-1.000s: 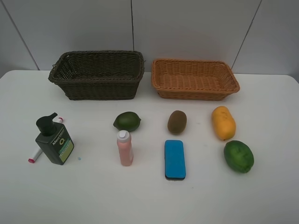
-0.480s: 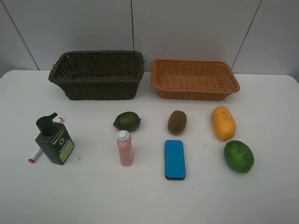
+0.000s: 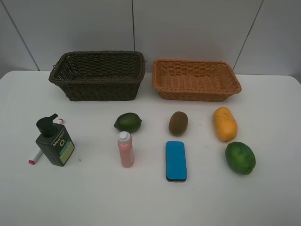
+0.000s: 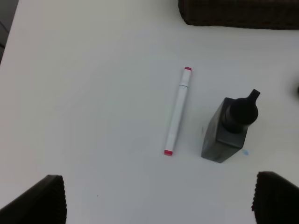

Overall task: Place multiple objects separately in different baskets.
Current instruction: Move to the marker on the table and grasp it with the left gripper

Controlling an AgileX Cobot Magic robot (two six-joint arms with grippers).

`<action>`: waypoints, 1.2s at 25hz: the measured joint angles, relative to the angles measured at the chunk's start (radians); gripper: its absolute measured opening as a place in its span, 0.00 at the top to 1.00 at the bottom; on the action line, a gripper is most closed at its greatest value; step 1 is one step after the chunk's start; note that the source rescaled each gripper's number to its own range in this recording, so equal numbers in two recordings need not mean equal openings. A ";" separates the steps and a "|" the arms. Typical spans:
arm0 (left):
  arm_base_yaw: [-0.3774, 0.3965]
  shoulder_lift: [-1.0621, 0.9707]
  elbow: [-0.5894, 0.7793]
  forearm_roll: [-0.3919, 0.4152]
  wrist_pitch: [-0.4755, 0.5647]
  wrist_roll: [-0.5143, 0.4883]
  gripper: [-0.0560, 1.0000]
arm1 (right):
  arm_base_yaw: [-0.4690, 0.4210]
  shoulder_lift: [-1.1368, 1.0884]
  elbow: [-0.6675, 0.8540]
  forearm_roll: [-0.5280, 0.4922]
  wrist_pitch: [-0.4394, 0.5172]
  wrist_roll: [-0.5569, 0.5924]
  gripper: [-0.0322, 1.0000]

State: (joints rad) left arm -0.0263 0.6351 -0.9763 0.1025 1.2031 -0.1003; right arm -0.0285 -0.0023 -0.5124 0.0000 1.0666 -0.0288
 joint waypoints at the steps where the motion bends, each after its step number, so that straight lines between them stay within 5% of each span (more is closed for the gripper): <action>1: 0.000 0.048 -0.031 0.010 0.000 -0.001 0.01 | 0.000 0.000 0.000 0.000 0.000 0.000 0.00; 15: 0.000 0.529 -0.084 0.043 -0.019 -0.009 0.01 | 0.000 0.000 0.000 0.000 0.000 0.000 0.00; 30: 0.000 0.952 -0.085 0.049 -0.295 -0.009 0.01 | 0.000 0.000 0.000 0.000 0.000 0.000 0.00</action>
State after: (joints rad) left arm -0.0263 1.5868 -1.0617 0.1513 0.9077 -0.1093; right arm -0.0285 -0.0023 -0.5124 0.0000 1.0666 -0.0288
